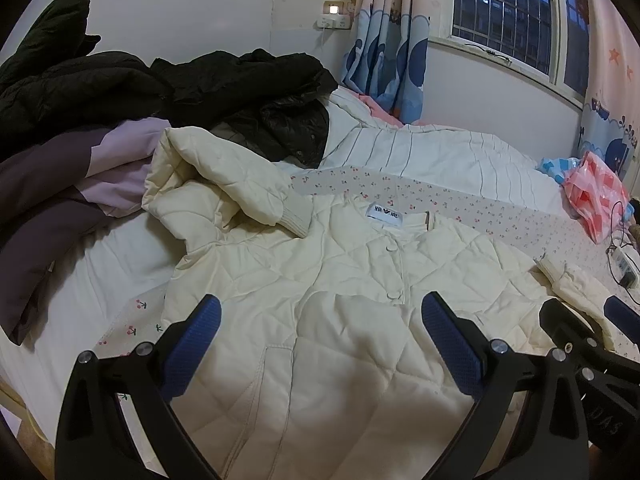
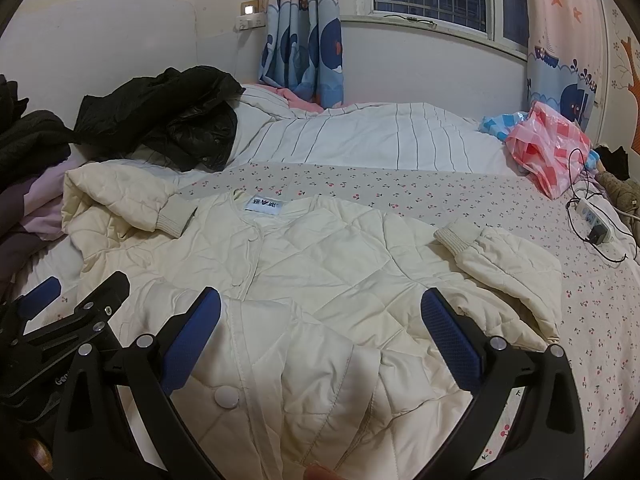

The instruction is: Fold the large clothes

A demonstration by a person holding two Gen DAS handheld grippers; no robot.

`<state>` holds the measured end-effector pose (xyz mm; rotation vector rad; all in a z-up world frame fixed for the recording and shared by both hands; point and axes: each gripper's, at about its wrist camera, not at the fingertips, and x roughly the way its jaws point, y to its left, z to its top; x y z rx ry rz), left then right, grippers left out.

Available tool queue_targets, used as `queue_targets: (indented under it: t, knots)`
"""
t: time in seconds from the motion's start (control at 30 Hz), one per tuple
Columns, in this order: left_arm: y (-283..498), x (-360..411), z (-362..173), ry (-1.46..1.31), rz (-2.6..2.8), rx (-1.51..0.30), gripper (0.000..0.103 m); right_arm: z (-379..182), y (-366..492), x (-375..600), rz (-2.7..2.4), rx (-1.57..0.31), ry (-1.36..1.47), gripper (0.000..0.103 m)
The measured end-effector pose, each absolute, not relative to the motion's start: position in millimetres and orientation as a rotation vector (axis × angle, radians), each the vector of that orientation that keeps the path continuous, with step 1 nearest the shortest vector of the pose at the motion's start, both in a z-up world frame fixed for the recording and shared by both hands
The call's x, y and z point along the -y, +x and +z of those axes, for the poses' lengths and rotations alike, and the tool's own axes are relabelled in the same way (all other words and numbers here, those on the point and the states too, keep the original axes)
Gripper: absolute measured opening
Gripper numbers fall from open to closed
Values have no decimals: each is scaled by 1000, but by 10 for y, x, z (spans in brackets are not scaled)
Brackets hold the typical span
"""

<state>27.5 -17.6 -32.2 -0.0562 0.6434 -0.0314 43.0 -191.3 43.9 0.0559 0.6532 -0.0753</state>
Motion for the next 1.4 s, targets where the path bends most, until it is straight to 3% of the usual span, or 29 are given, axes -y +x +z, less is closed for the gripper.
queue_targets:
  t: [1.4]
  knots:
    - [273, 339, -385, -24, -34, -652, 96, 471, 418, 1993, -85, -649, 68, 97]
